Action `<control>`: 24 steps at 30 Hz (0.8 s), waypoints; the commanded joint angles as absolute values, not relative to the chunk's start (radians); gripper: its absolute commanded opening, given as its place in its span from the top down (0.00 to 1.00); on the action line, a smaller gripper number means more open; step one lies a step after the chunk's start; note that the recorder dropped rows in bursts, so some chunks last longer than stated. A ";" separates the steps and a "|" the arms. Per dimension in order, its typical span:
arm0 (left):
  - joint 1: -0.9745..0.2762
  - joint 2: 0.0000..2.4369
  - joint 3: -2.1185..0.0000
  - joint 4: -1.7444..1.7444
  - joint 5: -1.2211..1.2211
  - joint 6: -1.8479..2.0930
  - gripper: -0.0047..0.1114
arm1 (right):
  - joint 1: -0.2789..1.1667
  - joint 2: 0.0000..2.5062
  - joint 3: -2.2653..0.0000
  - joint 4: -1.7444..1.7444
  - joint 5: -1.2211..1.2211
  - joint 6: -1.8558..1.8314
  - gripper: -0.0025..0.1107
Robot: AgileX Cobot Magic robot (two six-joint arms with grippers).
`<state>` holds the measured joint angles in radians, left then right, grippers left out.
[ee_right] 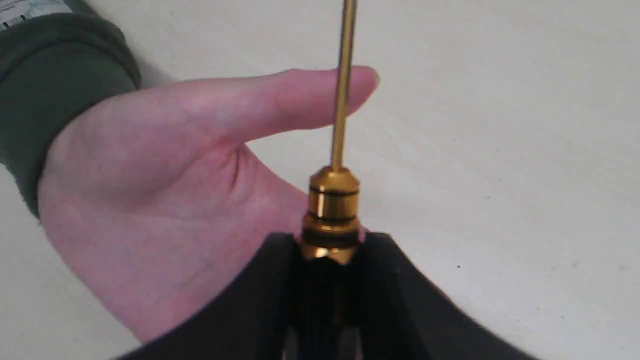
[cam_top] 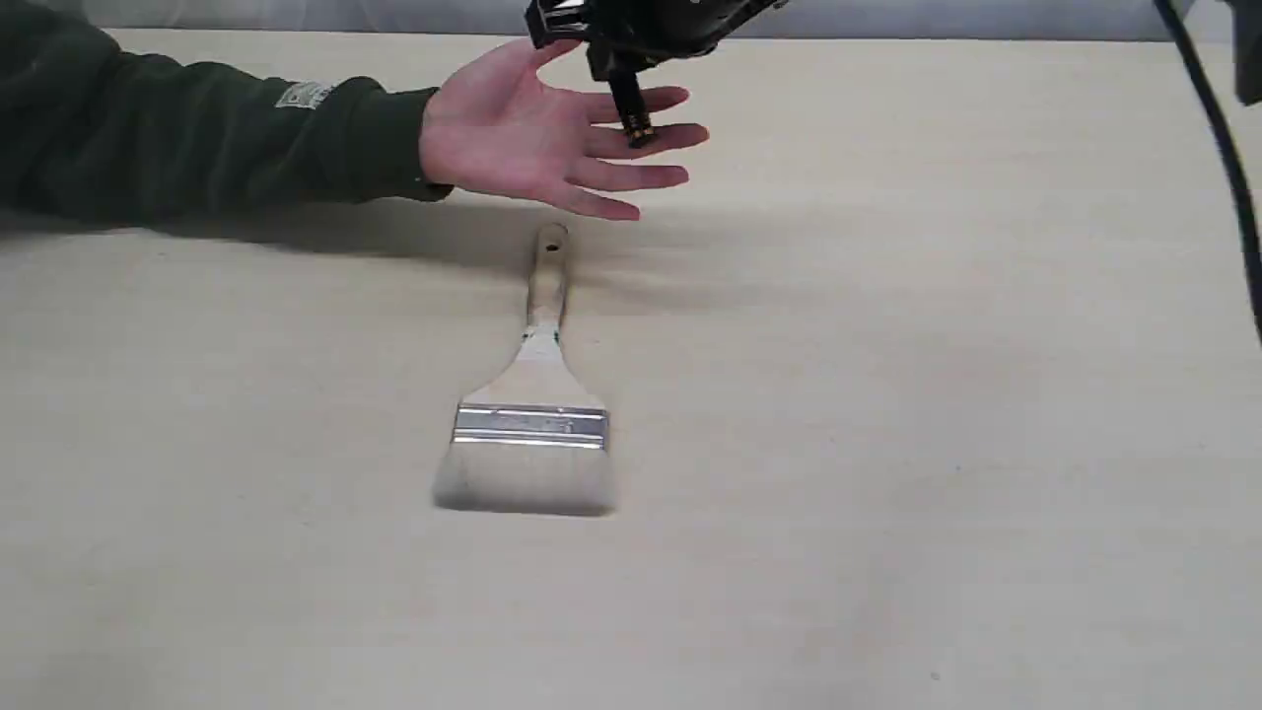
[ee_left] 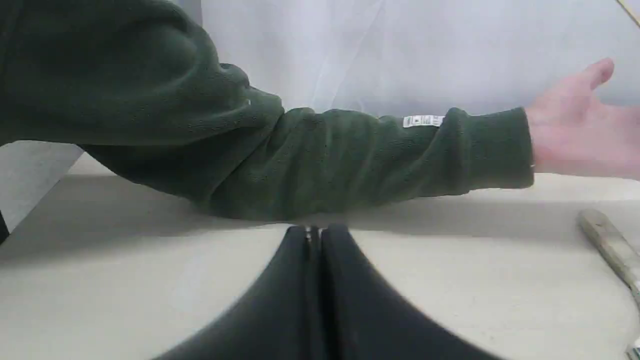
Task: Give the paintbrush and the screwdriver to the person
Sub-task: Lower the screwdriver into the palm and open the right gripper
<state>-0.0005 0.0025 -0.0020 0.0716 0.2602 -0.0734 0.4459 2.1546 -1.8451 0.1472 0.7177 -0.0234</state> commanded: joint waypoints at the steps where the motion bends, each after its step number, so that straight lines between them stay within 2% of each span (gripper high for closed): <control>1: -0.007 0.000 0.000 0.067 0.250 -0.075 0.96 | 0.448 2.200 -1.900 0.141 0.735 -0.007 0.94; 11: -0.007 0.000 0.000 0.069 0.249 -0.075 0.96 | 0.448 2.287 -1.955 0.141 0.789 0.000 0.92; 14: -0.007 0.000 0.000 0.069 0.249 -0.075 0.96 | 0.448 2.283 -1.955 0.141 0.791 0.000 0.84; 20: -0.007 0.000 0.000 0.069 0.249 -0.075 0.96 | 0.448 2.241 -1.955 0.144 0.795 0.000 0.55; 22: -0.007 0.000 0.000 0.069 0.249 -0.075 0.96 | 0.448 2.220 -1.955 0.144 0.799 0.000 0.51; 24: -0.007 0.000 0.000 0.069 0.249 -0.075 0.96 | 0.448 2.199 -1.955 0.144 0.801 0.000 0.51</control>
<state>-0.0005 0.0025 -0.0020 0.0716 0.2602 -0.0734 0.4482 2.2303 -1.9526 0.1492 0.7935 0.0000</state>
